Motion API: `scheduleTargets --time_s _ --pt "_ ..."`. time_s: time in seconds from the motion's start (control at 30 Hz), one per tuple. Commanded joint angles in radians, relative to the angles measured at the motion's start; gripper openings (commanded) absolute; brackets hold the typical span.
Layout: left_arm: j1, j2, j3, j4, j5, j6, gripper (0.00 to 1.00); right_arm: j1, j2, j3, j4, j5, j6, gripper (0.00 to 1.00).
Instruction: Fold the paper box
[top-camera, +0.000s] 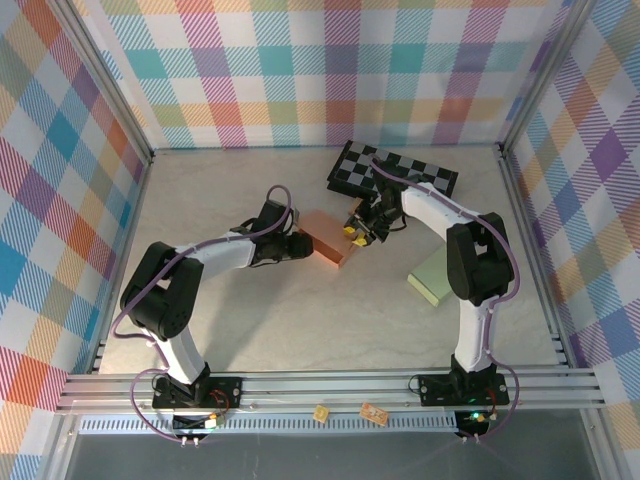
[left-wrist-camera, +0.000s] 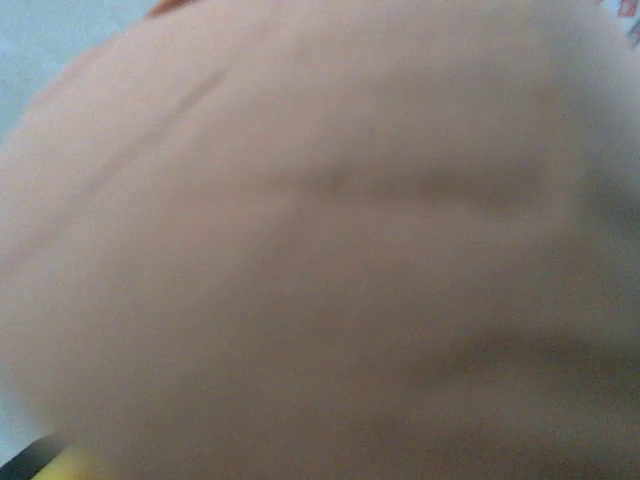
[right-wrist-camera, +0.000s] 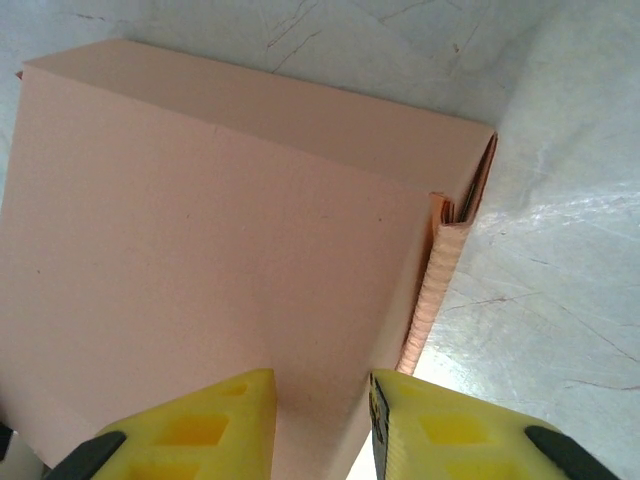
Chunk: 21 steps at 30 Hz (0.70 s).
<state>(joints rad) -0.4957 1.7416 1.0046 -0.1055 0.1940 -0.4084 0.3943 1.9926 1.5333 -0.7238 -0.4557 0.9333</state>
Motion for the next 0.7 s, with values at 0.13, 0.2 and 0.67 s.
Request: scheduleTargets --time_s 0.13,0.2,0.67 --pt "-0.006 -0.068 -0.018 -0.103 0.017 -0.038 0.43 0.006 0.023 0.039 -0.025 0.012 -0.011 0.31" --pt "-0.006 -0.096 -0.039 -0.11 0.014 -0.045 0.44 0.008 0.024 0.045 -0.03 0.02 -0.014 0.31" --pt "-0.062 -0.437 -0.005 -0.379 -0.145 -0.156 0.45 0.007 0.026 0.063 -0.059 0.041 -0.047 0.31"
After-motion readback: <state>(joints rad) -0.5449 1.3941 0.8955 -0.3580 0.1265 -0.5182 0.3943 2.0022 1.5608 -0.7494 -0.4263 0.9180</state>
